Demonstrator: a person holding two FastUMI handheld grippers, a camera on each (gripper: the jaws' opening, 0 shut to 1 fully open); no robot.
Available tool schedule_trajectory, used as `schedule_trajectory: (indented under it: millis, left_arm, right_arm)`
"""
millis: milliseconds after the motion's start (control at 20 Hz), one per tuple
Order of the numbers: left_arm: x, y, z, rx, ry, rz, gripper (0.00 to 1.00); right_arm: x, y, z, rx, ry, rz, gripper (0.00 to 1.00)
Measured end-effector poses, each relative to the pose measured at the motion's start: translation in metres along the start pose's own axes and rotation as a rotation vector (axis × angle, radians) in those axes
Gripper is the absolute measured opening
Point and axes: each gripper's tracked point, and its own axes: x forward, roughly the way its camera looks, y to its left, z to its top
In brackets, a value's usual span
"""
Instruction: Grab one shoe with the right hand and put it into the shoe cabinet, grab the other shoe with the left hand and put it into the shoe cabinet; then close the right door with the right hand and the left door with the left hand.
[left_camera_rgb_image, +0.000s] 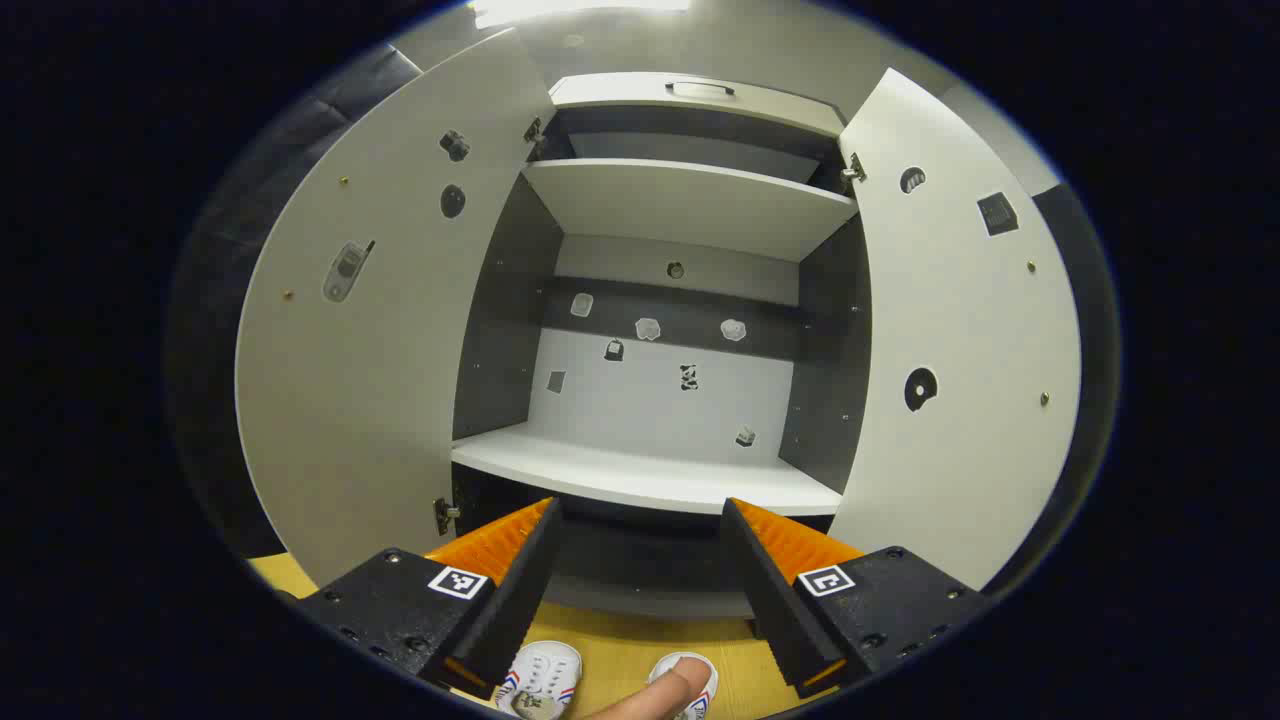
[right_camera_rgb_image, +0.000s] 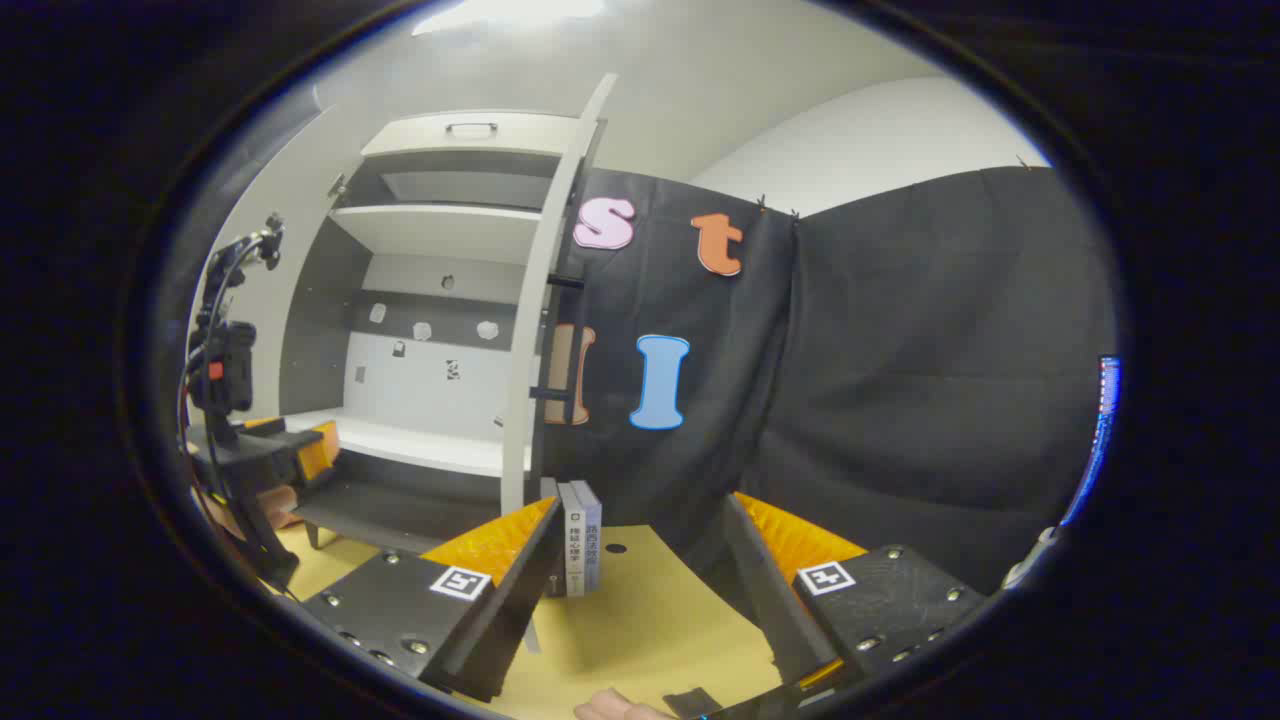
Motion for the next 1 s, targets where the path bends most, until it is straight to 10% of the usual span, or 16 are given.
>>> schedule_trajectory:
  millis: [500, 1000]
  left_arm:
    - [-0.089, 0.044, 0.067, 0.073, -0.040, -0.153, 0.96]
    - [-0.122, 0.115, 0.070, 0.107, -0.029, -0.096, 0.96]
  right_arm:
    - [-0.014, 0.018, 0.031, 0.034, -0.025, 0.063, 0.96]
    - [-0.034, 0.065, 0.036, 0.053, -0.042, 0.121, 0.96]
